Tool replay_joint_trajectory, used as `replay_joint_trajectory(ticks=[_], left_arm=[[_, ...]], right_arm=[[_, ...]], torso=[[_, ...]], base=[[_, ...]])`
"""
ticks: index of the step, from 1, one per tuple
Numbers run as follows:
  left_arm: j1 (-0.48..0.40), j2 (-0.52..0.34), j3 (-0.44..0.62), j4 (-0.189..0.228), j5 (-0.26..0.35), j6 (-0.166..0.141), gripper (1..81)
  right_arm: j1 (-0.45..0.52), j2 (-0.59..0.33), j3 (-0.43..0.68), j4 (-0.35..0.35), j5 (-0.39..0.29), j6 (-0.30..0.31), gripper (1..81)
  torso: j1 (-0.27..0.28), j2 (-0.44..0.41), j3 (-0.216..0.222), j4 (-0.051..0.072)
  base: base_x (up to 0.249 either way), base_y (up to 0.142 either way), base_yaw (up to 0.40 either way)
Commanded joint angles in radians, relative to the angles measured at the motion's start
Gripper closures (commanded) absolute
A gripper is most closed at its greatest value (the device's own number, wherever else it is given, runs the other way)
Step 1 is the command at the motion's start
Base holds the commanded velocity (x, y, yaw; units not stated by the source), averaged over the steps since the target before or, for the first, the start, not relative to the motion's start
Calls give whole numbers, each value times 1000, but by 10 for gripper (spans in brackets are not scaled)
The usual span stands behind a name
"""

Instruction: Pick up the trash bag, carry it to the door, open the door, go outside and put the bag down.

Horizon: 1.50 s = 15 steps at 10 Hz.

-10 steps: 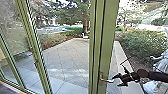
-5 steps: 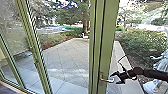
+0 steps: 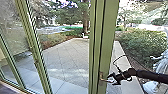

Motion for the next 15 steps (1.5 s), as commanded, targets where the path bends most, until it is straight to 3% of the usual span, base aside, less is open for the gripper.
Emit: replay_joint_trajectory(ticks=[1,10,15], left_arm=[[-47,-2,1,-10,64,2,811],[-47,5,1,-7,62,2,811],[-47,8,1,-7,62,2,811]], right_arm=[[140,-2,-41,17,-9,23,10],[-12,98,-162,11,-9,23,10],[-109,170,-220,-113,-42,23,10]], torso=[[0,0,0,0],[-2,0,0,0],[-3,-2,1,0]], base=[[0,0,0],[0,0,0],[0,0,0]])
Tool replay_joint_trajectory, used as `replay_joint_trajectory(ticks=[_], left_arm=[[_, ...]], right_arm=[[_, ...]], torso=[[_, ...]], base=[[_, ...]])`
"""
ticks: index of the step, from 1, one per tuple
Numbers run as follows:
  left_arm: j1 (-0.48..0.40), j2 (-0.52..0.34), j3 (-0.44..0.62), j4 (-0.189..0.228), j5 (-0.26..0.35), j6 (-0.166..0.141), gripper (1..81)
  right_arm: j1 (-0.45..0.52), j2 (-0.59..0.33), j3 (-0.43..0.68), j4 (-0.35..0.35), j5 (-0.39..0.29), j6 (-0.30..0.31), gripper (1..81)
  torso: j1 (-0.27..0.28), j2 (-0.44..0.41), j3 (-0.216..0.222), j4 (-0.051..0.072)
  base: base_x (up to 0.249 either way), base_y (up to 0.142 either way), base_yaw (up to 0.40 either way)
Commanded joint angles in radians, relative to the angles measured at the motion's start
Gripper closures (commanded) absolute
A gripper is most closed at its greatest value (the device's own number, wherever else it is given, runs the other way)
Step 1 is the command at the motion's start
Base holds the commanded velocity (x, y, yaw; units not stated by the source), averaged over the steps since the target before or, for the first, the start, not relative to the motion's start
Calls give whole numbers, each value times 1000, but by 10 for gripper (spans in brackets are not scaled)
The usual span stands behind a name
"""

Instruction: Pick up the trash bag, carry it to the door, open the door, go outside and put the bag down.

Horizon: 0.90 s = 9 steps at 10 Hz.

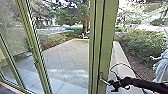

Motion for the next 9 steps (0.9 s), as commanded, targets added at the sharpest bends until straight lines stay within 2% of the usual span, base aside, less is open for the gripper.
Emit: replay_joint_trajectory(ticks=[1,4,9], left_arm=[[-47,1,3,-6,62,3,811],[-47,3,3,-8,62,2,811],[-44,6,1,-6,64,3,811]], right_arm=[[32,55,2,-72,-150,11,10],[-18,124,-41,-136,-150,9,10],[-93,158,-61,-141,-135,9,10]], torso=[[0,0,0,0],[0,0,1,0],[0,0,2,0]], base=[[0,0,0],[0,0,0],[0,0,0]])
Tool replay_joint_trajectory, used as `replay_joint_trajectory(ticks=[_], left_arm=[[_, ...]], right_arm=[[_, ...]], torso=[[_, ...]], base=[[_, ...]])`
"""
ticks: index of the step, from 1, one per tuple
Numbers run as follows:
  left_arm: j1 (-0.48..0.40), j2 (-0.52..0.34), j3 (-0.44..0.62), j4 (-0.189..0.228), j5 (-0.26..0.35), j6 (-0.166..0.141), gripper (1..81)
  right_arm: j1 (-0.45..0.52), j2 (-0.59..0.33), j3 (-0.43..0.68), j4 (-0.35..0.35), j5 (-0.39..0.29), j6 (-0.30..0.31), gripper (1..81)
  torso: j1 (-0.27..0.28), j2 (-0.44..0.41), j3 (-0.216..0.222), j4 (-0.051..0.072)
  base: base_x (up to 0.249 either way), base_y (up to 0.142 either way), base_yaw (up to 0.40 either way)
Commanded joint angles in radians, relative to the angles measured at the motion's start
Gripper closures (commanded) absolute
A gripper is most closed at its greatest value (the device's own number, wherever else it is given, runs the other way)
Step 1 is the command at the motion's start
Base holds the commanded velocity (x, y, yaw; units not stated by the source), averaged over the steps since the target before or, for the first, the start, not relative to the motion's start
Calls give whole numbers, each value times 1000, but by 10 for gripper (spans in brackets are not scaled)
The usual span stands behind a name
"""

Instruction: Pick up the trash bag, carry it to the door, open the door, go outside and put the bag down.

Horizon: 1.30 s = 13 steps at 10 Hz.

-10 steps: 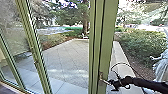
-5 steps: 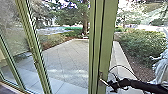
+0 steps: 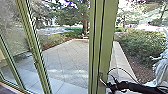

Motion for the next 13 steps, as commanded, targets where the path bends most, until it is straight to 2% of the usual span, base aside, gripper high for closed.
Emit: replay_joint_trajectory(ticks=[1,5,10,13], left_arm=[[-42,1,1,-6,64,3,811],[-42,3,0,-6,62,3,811],[-36,3,-2,-6,64,3,811],[-36,-1,-2,-8,66,3,811]], right_arm=[[-12,58,39,-35,-237,-11,10],[-11,49,47,-34,-237,-9,10],[6,29,40,-34,-225,-11,10],[48,3,28,-25,-187,-8,10]], torso=[[0,0,0,0],[0,0,0,0],[-1,-2,-127,0],[-4,-3,-191,-2]], base=[[0,0,0],[0,0,0],[0,0,0],[0,0,0]])
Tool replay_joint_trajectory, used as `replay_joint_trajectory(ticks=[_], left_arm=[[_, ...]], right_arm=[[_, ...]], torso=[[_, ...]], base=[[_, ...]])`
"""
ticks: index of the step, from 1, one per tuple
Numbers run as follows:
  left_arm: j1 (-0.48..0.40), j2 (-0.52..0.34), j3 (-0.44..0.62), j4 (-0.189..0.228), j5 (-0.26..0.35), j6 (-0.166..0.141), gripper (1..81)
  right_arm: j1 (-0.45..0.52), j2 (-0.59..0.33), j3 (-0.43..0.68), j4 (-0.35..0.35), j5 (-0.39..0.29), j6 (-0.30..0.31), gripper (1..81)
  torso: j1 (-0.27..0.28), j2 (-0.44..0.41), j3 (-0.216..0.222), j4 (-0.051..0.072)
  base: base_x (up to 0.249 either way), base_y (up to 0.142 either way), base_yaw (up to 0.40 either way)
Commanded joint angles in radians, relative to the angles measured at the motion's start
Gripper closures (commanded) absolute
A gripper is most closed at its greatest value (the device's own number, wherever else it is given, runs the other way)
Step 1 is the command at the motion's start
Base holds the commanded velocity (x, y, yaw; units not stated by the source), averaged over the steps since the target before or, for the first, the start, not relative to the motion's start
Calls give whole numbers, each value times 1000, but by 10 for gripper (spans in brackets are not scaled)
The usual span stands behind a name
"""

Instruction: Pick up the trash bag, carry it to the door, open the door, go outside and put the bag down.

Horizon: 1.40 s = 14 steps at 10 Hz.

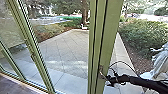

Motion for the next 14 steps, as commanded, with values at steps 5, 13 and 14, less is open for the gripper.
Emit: replay_joint_trajectory(ticks=[5,13,14], left_arm=[[-21,-2,3,-8,74,3,811],[-16,-2,3,-8,76,3,811],[-16,-2,3,-8,76,3,811]], right_arm=[[45,27,-85,-78,-193,65,10],[77,25,-96,-74,-185,67,10],[79,24,-96,-74,-181,67,10]], torso=[[-1,0,-10,0],[-2,-2,-12,-1],[-2,-2,-12,-1]], base=[[0,0,0],[29,0,0],[91,0,0]])
